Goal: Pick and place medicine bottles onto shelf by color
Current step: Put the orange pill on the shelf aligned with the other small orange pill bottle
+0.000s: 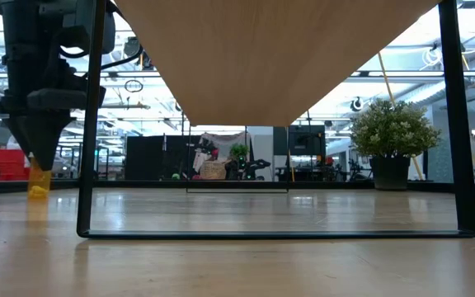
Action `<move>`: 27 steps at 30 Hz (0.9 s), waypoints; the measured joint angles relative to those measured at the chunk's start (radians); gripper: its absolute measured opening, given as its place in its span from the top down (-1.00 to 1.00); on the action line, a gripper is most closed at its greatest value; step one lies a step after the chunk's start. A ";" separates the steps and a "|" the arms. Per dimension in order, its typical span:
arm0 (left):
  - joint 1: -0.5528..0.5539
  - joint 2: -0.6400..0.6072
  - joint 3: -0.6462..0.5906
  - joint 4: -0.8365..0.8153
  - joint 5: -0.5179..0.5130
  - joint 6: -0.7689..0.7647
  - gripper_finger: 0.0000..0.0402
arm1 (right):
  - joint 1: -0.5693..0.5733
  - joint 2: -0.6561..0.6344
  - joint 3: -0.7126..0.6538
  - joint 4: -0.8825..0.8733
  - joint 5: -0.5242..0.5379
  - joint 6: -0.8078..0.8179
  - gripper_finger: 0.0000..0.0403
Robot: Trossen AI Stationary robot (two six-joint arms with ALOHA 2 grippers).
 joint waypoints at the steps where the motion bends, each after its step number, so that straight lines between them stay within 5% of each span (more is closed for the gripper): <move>1: 0.000 0.000 0.000 0.000 0.003 0.002 0.42 | 0.000 0.000 0.000 0.000 0.000 0.000 0.09; 15: -0.003 -0.001 0.026 0.046 0.139 0.107 0.41 | 0.000 0.000 0.000 0.000 -0.001 0.000 0.09; 27: -0.133 -0.001 0.323 -0.047 0.095 0.140 0.37 | 0.000 0.000 0.000 0.000 -0.003 0.001 0.09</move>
